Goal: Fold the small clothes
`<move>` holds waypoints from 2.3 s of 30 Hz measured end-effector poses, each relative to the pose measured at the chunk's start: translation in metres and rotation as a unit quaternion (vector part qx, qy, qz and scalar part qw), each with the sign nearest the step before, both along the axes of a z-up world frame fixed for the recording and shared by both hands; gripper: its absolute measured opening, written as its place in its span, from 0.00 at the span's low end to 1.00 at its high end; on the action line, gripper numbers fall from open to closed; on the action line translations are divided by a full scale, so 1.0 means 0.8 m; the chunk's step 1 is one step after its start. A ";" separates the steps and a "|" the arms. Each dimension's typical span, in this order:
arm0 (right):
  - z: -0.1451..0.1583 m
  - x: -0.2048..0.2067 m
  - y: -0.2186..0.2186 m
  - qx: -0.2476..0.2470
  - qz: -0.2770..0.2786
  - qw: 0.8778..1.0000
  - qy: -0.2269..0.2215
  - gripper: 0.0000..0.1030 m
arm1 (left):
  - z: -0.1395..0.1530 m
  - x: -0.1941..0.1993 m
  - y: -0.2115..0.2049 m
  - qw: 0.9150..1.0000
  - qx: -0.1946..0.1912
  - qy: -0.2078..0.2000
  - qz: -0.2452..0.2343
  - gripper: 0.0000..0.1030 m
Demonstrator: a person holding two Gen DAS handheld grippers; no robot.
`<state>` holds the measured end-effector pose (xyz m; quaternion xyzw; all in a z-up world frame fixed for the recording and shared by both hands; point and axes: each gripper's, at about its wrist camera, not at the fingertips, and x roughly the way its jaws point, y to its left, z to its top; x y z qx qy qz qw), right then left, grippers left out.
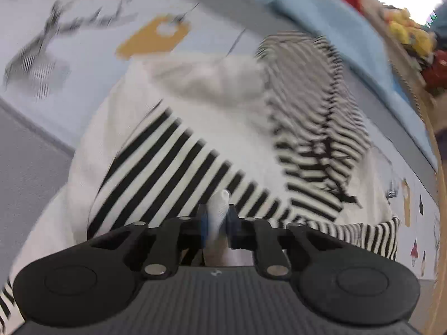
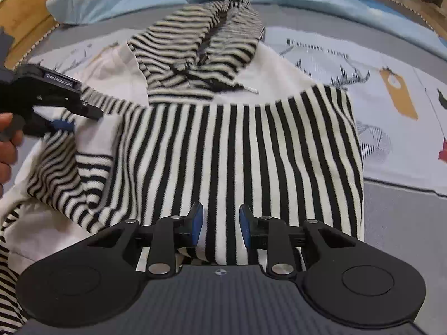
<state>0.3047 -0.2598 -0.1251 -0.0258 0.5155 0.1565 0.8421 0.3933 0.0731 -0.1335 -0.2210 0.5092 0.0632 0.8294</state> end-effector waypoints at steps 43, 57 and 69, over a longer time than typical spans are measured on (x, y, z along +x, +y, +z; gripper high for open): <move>-0.001 -0.046 0.139 0.116 0.230 0.966 -0.023 0.39 | -0.009 -0.022 0.087 0.977 -0.201 0.059 0.033 0.61; 0.020 -0.037 0.131 0.119 0.212 0.969 -0.040 0.39 | 0.021 -0.024 0.051 0.995 -0.016 0.011 -0.097 0.03; -0.013 0.023 -0.051 0.021 -0.195 0.981 0.001 0.39 | 0.097 -0.063 0.044 0.985 -0.013 -0.140 -0.103 0.03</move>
